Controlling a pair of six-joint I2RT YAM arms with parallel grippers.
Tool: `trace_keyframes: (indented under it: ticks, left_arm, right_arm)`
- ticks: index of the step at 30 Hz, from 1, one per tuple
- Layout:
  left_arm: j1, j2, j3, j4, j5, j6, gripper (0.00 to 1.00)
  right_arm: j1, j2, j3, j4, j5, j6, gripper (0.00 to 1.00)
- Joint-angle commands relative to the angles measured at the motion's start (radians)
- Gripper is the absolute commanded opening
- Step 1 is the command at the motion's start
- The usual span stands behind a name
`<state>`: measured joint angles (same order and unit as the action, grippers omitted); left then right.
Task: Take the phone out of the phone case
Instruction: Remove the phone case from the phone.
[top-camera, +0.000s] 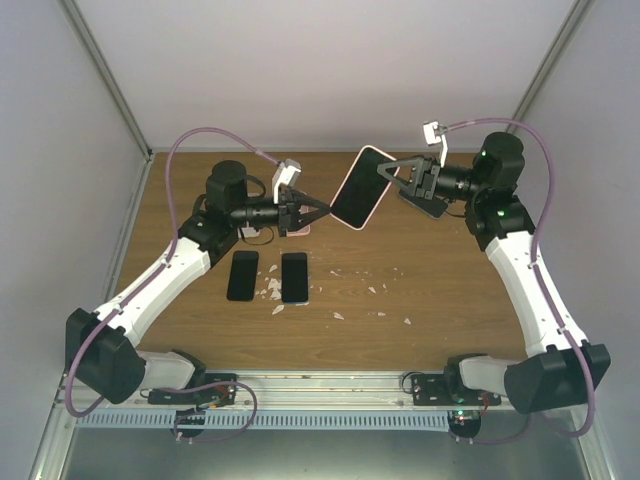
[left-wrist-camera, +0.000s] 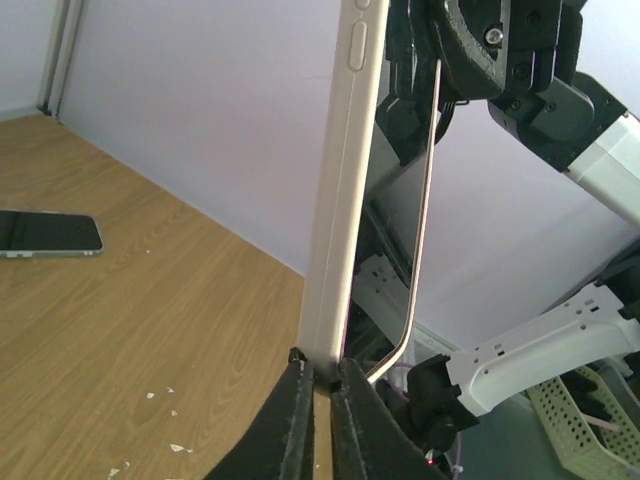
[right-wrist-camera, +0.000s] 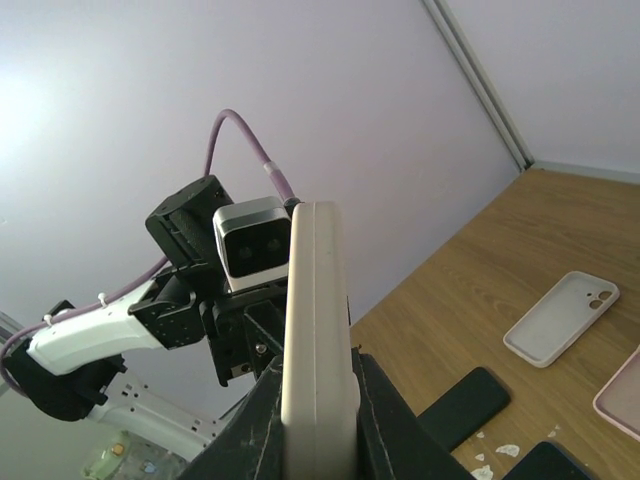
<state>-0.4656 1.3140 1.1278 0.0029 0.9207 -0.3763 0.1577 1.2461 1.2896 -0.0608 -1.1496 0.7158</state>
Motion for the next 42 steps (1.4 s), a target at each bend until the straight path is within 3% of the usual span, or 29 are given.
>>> trace_keyframes:
  ticks: [1, 11, 14, 17, 20, 25, 30, 42]
  left_arm:
    - [0.028, 0.026, -0.043, -0.035, -0.081, -0.013, 0.03]
    - [0.03, 0.031, -0.051, -0.006, -0.029, -0.029, 0.01]
    - [0.035, 0.016, -0.058, 0.055, 0.064, -0.035, 0.19]
    - [0.045, -0.008, -0.06, 0.125, 0.16, -0.064, 0.44]
    - [0.047, -0.025, -0.041, 0.147, 0.231, -0.046, 0.56]
    - [0.042, -0.036, -0.037, 0.202, 0.302, -0.065, 0.59]
    - [0.004, -0.013, 0.035, 0.093, 0.251, 0.016, 0.58]
    - [-0.008, 0.004, 0.011, 0.036, 0.179, 0.077, 0.48]
  right_arm:
    - [0.009, -0.017, 0.022, 0.129, -0.096, 0.098, 0.0]
    - [0.028, -0.011, 0.024, 0.171, -0.119, 0.119, 0.01]
    - [0.017, 0.0, 0.049, 0.127, -0.115, 0.071, 0.01]
    - [0.01, 0.006, 0.091, 0.003, -0.105, -0.078, 0.01]
    - [0.01, -0.008, 0.082, -0.056, -0.111, -0.148, 0.0]
    - [0.01, -0.028, 0.043, -0.072, -0.155, -0.193, 0.01]
    - [0.016, -0.032, 0.021, -0.047, -0.204, -0.191, 0.0]
    - [0.018, -0.051, -0.013, 0.1, -0.219, -0.015, 0.0]
